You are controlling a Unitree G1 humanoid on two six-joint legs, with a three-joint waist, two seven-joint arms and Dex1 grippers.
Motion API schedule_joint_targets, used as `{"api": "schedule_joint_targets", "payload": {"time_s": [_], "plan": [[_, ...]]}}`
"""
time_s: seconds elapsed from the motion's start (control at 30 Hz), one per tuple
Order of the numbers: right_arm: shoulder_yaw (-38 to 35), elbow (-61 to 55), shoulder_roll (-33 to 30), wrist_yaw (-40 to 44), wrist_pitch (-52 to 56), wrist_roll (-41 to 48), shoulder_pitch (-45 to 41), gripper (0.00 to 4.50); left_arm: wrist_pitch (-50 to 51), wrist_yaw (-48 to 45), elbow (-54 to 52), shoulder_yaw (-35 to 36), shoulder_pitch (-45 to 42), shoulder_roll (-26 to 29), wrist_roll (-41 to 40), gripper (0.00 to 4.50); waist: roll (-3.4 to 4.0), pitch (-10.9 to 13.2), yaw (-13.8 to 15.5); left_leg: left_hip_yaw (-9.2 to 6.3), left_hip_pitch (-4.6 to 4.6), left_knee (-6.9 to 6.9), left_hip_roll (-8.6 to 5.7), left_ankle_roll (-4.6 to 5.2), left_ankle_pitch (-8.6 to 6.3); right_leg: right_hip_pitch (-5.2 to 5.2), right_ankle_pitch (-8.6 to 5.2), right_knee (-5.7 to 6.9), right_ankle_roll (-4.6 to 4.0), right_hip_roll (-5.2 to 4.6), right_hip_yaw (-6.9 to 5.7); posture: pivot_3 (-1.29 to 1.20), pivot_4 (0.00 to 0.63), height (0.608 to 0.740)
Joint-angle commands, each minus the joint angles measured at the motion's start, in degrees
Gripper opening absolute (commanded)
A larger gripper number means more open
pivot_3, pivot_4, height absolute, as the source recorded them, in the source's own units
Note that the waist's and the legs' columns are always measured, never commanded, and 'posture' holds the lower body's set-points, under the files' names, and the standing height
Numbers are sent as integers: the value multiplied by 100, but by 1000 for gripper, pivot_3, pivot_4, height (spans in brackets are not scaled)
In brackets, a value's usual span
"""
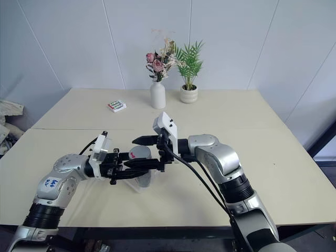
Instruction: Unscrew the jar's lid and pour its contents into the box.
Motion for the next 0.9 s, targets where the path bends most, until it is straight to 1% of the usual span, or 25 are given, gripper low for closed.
{"api": "schedule_joint_targets", "payload": {"time_s": [0.03, 0.27, 0.3, 0.33, 0.47, 0.6, 0.7, 0.9], "plan": [[-55, -97, 17, 34, -110, 17, -29, 4477, -53, -6, -151, 51, -33, 18, -21, 2196, 0, 0, 0, 0, 0, 0, 0, 0, 0, 0, 0, 0, 0, 0, 0, 0, 150, 740], [-71, -72, 34, 53, -102, 18, -15, 4477, -61, -6, -144, 53, -37, 19, -16, 2196, 0, 0, 0, 0, 0, 0, 0, 0, 0, 0, 0, 0, 0, 0, 0, 0, 150, 740], [-72, -68, 35, 55, -101, 20, -13, 4103, -62, -6, -143, 53, -38, 19, -16, 2196, 0, 0, 0, 0, 0, 0, 0, 0, 0, 0, 0, 0, 0, 0, 0, 0, 150, 740], [-72, -62, 36, 62, -104, 22, -6, 3949, -63, -6, -142, 54, -37, 19, -17, 2196, 0, 0, 0, 0, 0, 0, 0, 0, 0, 0, 0, 0, 0, 0, 0, 0, 150, 740], [-76, -54, 43, 97, -126, 28, 11, 2705, -64, 1, -142, 51, -33, 22, -22, 2196, 0, 0, 1, 0, 0, 0, 0, 0, 0, 0, 0, 0, 0, 0, 0, 0, 150, 740], [-164, -48, 91, 85, -117, 106, -3, 2705, -61, 3, -143, 46, -31, 22, -24, 2196, 0, 0, 1, 0, 0, 0, 0, 0, 0, 0, 0, 0, 0, 0, 0, 0, 150, 740], [-379, -57, 221, -8, 63, 365, -55, 2705, -63, -4, -144, 43, -27, 25, -22, 2196, 0, 0, -1, 0, 0, 0, 0, 0, 0, 0, 0, 0, 0, 0, 0, 0, 150, 740], [-1289, 67, 676, -585, 929, 1425, -354, 2705, -68, -32, -156, 30, 3, 52, -13, 2196, 1, 1, 3, -1, 0, 0, 0, 0, 0, -1, 0, 6, 0, 0, 0, 0, 150, 740]]}}
